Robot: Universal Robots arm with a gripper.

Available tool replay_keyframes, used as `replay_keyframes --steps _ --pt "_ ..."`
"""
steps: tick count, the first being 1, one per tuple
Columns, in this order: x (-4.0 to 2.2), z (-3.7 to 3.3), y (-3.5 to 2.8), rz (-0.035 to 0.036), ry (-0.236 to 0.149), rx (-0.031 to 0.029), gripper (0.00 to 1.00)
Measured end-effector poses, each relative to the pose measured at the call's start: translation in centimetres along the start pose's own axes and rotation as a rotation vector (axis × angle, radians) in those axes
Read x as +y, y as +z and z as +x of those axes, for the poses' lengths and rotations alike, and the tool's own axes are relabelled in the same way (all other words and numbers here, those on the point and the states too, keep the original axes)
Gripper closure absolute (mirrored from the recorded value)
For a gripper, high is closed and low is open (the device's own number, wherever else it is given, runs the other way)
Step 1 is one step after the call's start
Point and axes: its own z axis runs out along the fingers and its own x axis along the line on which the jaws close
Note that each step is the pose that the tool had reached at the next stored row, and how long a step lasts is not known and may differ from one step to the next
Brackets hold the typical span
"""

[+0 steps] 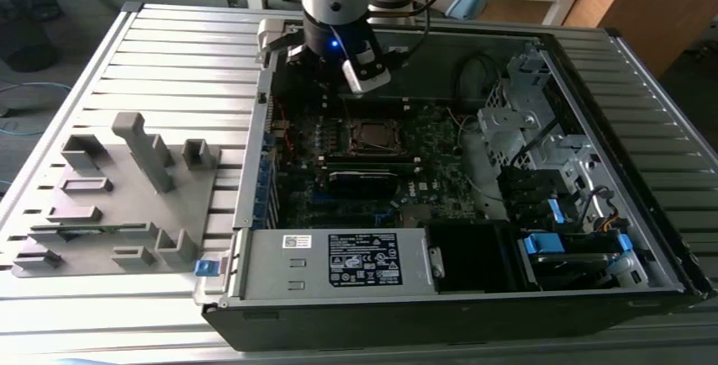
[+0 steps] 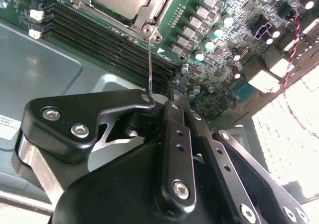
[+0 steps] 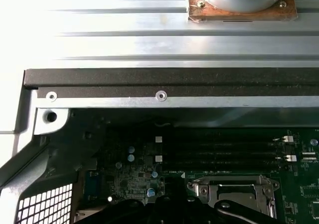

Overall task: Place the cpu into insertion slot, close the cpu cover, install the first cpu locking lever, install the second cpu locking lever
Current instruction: 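Install the first cpu locking lever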

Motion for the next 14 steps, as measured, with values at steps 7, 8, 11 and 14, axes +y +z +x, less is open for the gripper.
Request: replay_keyframes --steps 7,8,11,14 --pt "0.13 -0.50 0.05 -0.0002 0.000 -0.0001 0.89" --pt "0.15 -0.59 0.05 -0.0002 0.000 -0.0001 0.89" --pt "0.18 -0.92 0.06 -0.0002 0.000 0.0000 0.89" --pt "0.21 -1.25 0.07 -0.0002 0.000 -0.0001 0.89"
